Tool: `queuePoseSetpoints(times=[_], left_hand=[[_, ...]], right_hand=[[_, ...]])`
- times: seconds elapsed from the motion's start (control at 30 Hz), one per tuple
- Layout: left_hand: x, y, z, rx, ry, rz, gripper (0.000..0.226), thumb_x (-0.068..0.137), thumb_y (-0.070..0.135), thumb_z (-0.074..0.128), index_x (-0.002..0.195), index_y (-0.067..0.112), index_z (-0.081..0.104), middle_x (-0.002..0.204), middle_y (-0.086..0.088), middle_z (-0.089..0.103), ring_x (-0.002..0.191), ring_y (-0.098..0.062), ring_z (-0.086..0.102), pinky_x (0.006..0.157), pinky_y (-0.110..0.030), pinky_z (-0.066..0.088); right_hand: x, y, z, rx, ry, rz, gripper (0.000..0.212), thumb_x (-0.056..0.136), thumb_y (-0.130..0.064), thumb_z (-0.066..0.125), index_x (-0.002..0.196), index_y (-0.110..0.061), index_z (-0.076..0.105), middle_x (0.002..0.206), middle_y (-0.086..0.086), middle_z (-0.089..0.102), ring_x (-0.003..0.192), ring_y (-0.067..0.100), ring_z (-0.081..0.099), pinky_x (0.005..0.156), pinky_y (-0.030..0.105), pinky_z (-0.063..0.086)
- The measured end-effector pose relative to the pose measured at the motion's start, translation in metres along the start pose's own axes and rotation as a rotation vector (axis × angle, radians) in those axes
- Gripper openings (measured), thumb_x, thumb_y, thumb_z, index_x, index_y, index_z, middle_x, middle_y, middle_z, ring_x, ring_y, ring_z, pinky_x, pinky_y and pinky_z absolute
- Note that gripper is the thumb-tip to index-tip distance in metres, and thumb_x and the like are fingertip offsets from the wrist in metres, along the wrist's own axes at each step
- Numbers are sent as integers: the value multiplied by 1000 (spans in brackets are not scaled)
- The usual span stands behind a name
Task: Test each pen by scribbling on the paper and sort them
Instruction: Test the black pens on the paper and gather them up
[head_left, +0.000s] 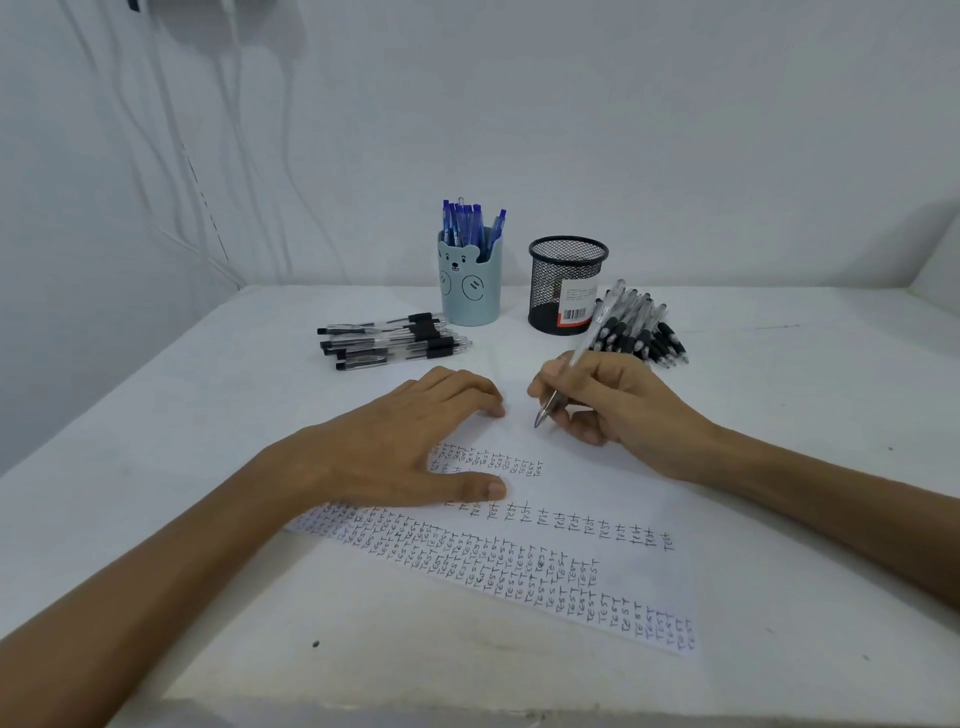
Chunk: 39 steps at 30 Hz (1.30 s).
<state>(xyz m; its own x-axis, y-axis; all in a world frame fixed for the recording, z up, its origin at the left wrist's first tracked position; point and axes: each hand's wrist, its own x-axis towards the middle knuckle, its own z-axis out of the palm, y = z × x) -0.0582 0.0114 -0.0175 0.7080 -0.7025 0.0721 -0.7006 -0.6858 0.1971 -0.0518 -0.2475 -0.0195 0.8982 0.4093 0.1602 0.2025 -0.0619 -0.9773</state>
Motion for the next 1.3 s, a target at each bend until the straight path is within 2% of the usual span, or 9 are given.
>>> queuePoseSetpoints(times=[0.23,0.37,0.57,0.73,0.8,0.93,1.03,1.17,1.3], left_hand=[[-3,-6,-3,-20,90,10,55,102,69,37,140,31,49,142,24,44,134,4,37,113,-26,35],[-4,-5,-9,1,159,-7,46,104,65,34,135,35,50,132,24,51,125,5,45,105,-24,40],[1,25,-29,31,186,1,51,101,66,31,130,34,56,121,22,56,111,3,53,95,-29,49],[0,80,-45,26,204,88,44,98,62,40,126,34,59,114,26,55,106,8,53,73,-11,41],[-2,109,-39,-39,267,161,36,100,55,46,122,31,63,114,21,61,107,0,56,74,-16,46],[0,172,-6,-157,333,298,29,102,48,50,119,29,65,111,19,65,109,-3,59,87,-21,48],[10,224,29,-248,298,384,30,98,48,49,116,29,65,109,19,65,108,-3,59,90,-22,46],[29,295,96,-320,193,536,26,98,40,51,111,24,66,104,10,65,100,-9,60,86,-29,46],[45,357,175,-356,-28,653,17,102,32,57,111,20,65,103,9,61,89,1,54,77,-14,38]], right_hand=[[4,-3,-2,3,27,84,50,90,-26,70,131,-10,47,80,20,68,56,27,58,48,28,45],[4,-8,3,-165,66,98,24,108,-31,48,115,-10,57,62,7,62,46,19,45,41,24,31],[-34,-31,15,-547,208,-34,32,106,-33,50,86,-14,66,64,-15,63,52,13,58,56,25,43],[-103,-51,23,-651,292,-80,28,102,-34,58,90,-14,75,65,-12,63,52,1,54,56,21,45],[-138,-55,23,-662,346,-90,24,100,-40,61,91,-21,74,68,1,63,63,22,58,65,40,54],[-219,-54,18,-675,540,-92,16,95,-36,68,106,-24,73,67,-4,65,59,12,59,62,28,53],[-289,-49,17,-688,670,-13,15,94,-33,69,105,-23,72,64,-7,65,54,7,58,53,17,46],[-387,-33,14,-728,852,110,16,93,-35,70,104,-23,72,68,-3,68,58,12,63,57,27,51],[-467,1,15,-661,1051,237,15,93,-31,71,103,-19,73,64,-4,65,55,8,59,53,18,45]])
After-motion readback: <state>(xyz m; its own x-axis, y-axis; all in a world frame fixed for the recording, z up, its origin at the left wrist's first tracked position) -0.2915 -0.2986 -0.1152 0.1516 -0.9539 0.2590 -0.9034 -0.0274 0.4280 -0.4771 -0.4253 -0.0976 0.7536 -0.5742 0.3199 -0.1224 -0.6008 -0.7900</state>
